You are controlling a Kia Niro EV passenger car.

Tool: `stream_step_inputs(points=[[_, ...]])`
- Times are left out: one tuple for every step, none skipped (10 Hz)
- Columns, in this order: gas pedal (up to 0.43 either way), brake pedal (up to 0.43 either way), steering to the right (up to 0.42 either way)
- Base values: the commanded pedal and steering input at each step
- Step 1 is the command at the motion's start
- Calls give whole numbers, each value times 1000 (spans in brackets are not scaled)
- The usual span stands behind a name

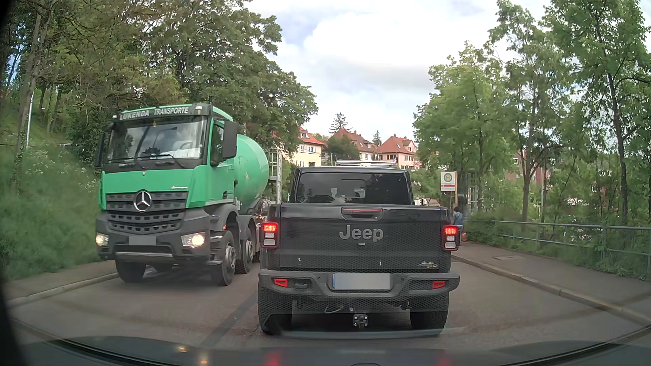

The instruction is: Follow the waypoints while adhering to traffic rules and regulations

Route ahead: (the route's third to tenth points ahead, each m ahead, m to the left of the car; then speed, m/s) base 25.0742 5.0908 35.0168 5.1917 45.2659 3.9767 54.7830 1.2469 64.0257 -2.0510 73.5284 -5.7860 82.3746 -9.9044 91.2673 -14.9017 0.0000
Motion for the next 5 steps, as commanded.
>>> stream_step_inputs(points=[[0,0,4],[0,0,4],[0,0,4],[0,0,4],[0,0,4]])
